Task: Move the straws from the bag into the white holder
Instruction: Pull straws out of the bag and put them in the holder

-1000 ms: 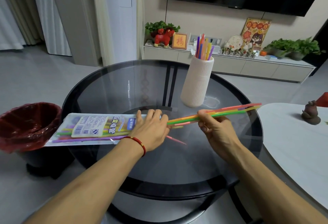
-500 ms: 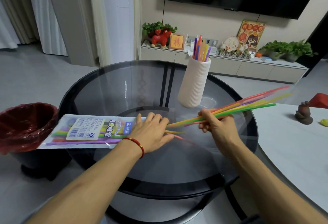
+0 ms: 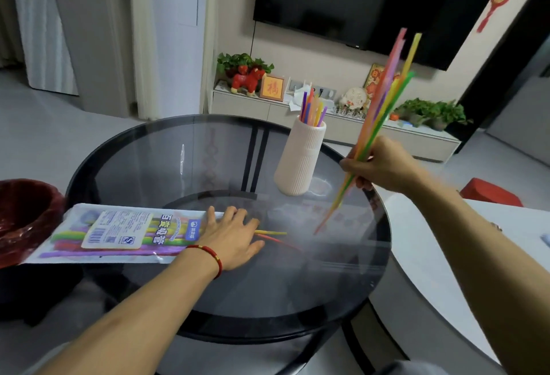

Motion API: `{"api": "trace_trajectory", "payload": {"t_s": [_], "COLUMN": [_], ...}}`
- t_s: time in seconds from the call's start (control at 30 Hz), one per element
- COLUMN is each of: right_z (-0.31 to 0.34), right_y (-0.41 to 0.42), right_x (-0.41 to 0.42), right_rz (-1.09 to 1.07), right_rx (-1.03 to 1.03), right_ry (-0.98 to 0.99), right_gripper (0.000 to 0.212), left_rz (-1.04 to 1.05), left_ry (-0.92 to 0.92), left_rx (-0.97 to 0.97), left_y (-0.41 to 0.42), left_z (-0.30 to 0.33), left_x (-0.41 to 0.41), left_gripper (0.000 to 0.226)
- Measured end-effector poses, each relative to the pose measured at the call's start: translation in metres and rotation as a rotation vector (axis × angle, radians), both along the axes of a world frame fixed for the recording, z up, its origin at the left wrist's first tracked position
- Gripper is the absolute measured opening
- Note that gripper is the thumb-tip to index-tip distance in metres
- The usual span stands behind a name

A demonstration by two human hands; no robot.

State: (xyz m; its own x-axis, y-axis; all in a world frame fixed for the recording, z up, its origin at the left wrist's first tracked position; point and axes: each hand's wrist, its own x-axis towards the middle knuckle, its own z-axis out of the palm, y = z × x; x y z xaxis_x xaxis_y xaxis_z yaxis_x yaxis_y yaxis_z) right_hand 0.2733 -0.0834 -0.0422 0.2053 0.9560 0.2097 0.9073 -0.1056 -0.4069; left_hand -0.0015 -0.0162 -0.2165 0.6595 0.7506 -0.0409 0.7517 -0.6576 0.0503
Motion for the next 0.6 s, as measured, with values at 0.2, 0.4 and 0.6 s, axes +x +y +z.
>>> {"api": "trace_trajectory", "payload": {"t_s": [0.2,0.4,0.6], "right_z": [-0.074,-0.111,-0.128], "right_y": [0.013,0.016,0.014], "right_x": [-0.024,-0.035,-0.039], "right_rz": [-0.044,-0.054,-0.052], "right_rx": [0.030,0.024,-0.034], "right_ry": [0.149,0.182,0.288], "right_gripper": [0.014,0.015,0.019], "left_rz": [0.002,-0.001,0.003], "left_ry": [0.000,-0.016,-0.014], "left_rx": [-0.015,-0.027,-0.030], "left_y": [-0.002,-0.002,0.000], "left_z": [0.001,-0.001,-0.001], "left_x": [-0.001,-0.002,0.000], "left_gripper": [0.055,0.054,0.052]}}
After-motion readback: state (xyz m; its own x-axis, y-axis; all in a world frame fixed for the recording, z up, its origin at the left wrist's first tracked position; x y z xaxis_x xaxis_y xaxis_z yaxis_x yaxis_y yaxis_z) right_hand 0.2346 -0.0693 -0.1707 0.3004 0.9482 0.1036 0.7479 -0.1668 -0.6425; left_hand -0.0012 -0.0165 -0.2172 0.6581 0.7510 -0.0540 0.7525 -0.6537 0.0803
